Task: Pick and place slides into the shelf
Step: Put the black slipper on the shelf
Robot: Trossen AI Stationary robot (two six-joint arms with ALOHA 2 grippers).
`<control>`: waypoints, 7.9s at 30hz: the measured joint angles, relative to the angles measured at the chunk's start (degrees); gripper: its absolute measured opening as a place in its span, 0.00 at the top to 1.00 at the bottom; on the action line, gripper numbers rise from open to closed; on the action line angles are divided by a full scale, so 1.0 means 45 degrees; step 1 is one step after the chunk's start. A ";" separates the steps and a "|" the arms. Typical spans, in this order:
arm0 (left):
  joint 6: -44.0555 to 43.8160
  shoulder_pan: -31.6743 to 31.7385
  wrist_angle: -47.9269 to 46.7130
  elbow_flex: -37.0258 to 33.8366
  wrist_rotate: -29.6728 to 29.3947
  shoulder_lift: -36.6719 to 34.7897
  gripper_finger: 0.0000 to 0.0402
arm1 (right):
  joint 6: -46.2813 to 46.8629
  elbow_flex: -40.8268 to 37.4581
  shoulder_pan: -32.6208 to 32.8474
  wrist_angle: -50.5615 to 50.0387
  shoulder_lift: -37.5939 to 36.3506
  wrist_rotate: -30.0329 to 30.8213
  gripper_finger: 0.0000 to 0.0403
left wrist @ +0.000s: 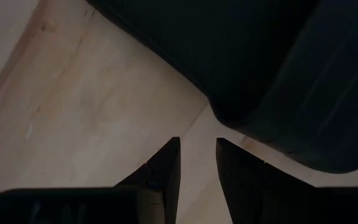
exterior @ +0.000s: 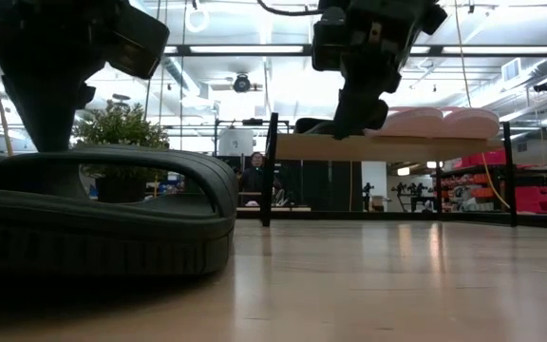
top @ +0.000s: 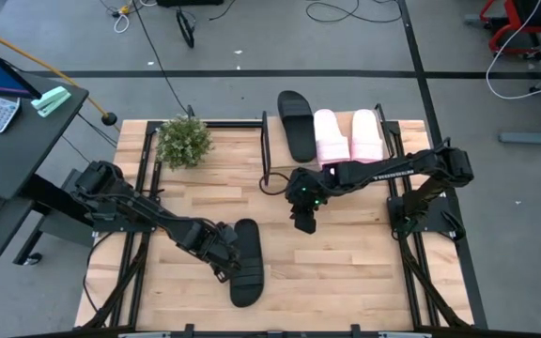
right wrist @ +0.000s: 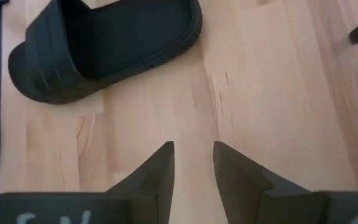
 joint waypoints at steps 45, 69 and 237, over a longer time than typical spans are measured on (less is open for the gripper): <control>-0.5054 -0.2818 -0.0616 0.0005 0.0346 0.0010 0.73 | -0.0839 0.2491 0.2123 0.7979 0.5824 -0.3286 0.49; -0.9559 -0.4716 -0.0344 0.0005 -0.2433 0.0005 0.78 | -0.2098 0.3429 0.2234 0.5439 0.5352 -0.2458 0.98; -1.0734 -0.4701 -0.0626 0.0005 -0.4002 0.0005 0.92 | -0.3909 0.8723 -0.9102 0.0573 0.2394 -1.1962 0.99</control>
